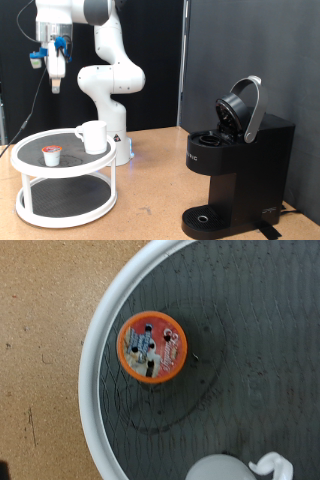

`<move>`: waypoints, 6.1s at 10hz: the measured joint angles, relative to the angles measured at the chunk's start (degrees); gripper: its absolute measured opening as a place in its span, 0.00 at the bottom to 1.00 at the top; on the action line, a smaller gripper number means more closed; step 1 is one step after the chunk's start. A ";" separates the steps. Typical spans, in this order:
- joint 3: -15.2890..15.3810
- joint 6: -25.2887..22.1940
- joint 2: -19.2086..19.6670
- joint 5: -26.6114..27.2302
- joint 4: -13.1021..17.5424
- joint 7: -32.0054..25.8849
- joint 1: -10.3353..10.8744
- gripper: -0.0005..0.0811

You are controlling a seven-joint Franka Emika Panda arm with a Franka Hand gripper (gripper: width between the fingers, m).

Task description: Make a cup of coffee with the keurig machine

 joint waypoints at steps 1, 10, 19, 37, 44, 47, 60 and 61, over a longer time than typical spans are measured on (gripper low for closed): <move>-0.50 2.13 1.05 -0.58 -0.69 0.00 -0.06 0.91; -3.56 18.47 8.32 -2.78 -6.08 0.30 -0.92 0.91; -3.57 27.68 13.09 -6.20 -10.64 4.48 -1.76 0.91; -3.53 34.51 17.51 -10.64 -13.76 10.58 -2.62 0.75; -3.29 18.70 13.21 -1.47 -7.63 3.47 -0.55 0.47; -2.47 14.94 10.72 -2.41 -6.14 3.34 -0.87 0.47; -5.76 -4.46 10.60 42.85 6.02 -7.39 12.48 0.47; -5.16 -4.67 11.06 44.14 7.01 -6.38 13.45 0.47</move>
